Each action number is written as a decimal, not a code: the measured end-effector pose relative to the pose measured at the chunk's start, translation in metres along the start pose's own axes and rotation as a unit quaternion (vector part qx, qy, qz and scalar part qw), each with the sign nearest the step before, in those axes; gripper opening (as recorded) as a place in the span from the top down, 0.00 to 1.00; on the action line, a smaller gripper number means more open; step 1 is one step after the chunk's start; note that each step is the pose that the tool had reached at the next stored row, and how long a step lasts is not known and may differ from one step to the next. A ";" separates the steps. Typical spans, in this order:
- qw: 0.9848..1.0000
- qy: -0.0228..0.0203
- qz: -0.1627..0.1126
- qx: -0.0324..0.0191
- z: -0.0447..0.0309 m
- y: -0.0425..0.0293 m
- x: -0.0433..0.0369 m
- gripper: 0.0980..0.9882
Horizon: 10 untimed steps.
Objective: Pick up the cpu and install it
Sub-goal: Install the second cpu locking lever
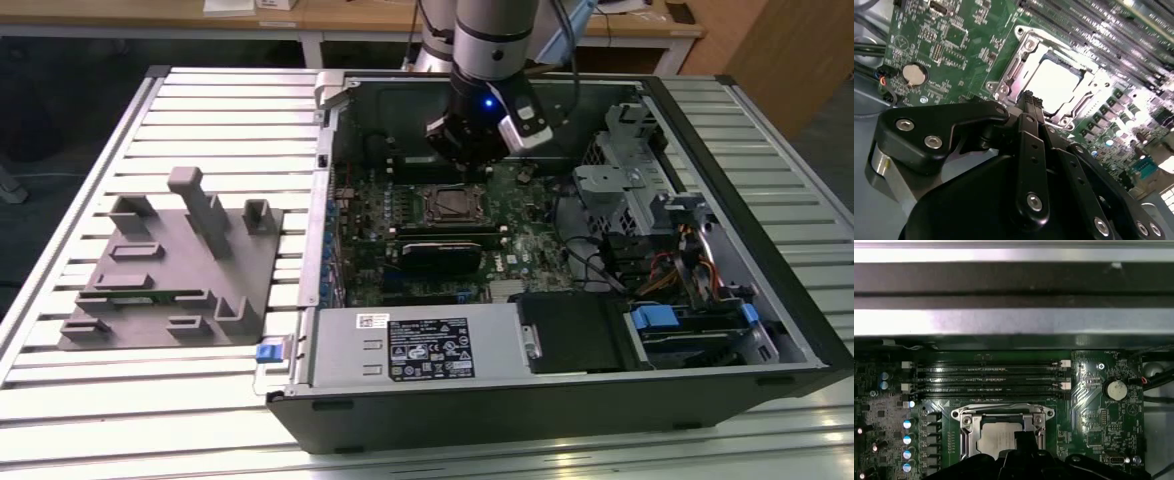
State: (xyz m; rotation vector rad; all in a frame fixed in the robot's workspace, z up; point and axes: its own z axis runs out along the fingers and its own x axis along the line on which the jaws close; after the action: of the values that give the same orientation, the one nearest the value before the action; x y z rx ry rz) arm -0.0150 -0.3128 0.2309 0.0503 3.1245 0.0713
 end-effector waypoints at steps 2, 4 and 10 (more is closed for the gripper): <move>1.000 0.000 0.000 0.000 -0.0020 -0.0011 -0.0001 0.99; 1.000 0.000 0.000 0.000 -0.0064 -0.0014 -0.0001 0.99; 1.000 0.000 0.000 0.000 -0.0173 -0.0018 -0.0004 0.99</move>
State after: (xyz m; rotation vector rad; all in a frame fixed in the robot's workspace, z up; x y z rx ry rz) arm -0.0150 -0.3154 0.2481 0.0502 3.1245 0.0717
